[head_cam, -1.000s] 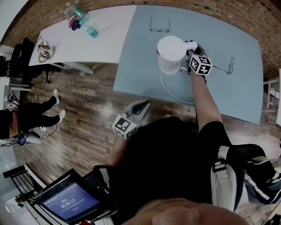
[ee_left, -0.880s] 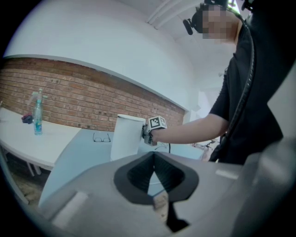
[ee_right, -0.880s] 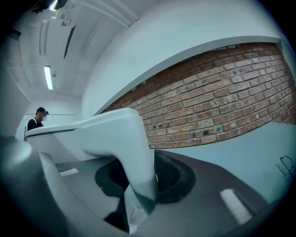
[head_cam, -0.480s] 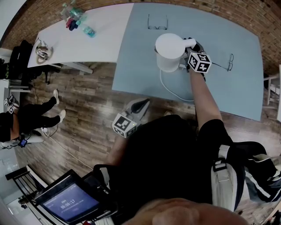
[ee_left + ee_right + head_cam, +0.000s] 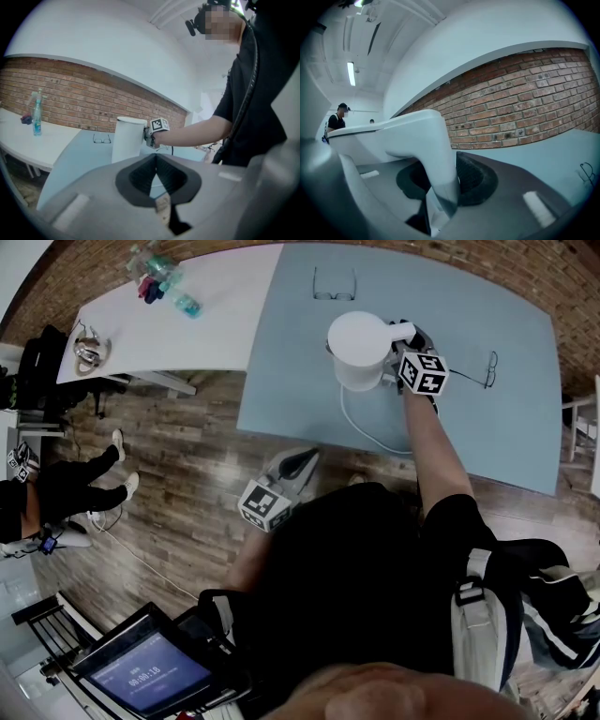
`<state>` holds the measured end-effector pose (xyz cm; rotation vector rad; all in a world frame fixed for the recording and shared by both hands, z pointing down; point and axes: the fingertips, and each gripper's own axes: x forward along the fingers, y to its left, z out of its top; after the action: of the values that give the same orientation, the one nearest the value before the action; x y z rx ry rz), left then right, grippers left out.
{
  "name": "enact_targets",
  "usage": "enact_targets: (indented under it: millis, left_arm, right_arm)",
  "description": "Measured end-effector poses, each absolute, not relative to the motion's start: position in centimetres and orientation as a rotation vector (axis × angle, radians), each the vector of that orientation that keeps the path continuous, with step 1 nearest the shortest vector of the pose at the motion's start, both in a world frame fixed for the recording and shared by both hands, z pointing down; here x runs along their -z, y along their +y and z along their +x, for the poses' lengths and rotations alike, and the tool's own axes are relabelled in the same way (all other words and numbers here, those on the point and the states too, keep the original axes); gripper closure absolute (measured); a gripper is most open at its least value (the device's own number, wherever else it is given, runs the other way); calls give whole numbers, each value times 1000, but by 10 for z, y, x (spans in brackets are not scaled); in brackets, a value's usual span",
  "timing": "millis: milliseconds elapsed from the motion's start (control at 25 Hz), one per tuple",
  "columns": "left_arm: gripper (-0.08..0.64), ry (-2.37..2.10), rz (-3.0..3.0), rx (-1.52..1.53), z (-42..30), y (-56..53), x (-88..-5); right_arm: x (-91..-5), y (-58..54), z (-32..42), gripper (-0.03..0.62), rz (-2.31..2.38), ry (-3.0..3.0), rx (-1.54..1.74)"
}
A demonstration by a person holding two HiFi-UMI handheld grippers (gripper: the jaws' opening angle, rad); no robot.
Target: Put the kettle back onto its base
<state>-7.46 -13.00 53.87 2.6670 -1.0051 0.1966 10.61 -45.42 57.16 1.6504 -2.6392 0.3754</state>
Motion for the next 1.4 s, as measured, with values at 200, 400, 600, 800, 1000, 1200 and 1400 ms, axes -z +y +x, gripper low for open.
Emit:
enact_targets:
  millis: [200,400,600,800,1000,1200,1400]
  left_arm:
    - [558,-1014,2657,-204,-78,-128,-541]
    - [558,-1019,2658,-198,-78,-128,-540]
    - [558,-1007,2660,-198,-75,-128,-540]
    - [558,-979,2672,-191,-66,-130,-539]
    - [558,-951,2682,-191,-56,-131,-536]
    - [558,-948,2684,-187,-57,-132,-538]
    - [558,-916,2695,-191,-49,-132,-537]
  right_arm:
    - [-580,-456,113,482,1705,-2623,-414]
    - [-579,-455,111,482,1716,-2609,-381]
    - [-579,-449,111,483,1705,-2603,-356]
    - [-577,-444,110,483,1678,-2609,-343]
    - [-576,-439,111,483,1675,-2607,-335]
    - [-576,-432,112,482,1663,-2608,-326]
    - [-577,-430,110,482,1652,-2604,-351]
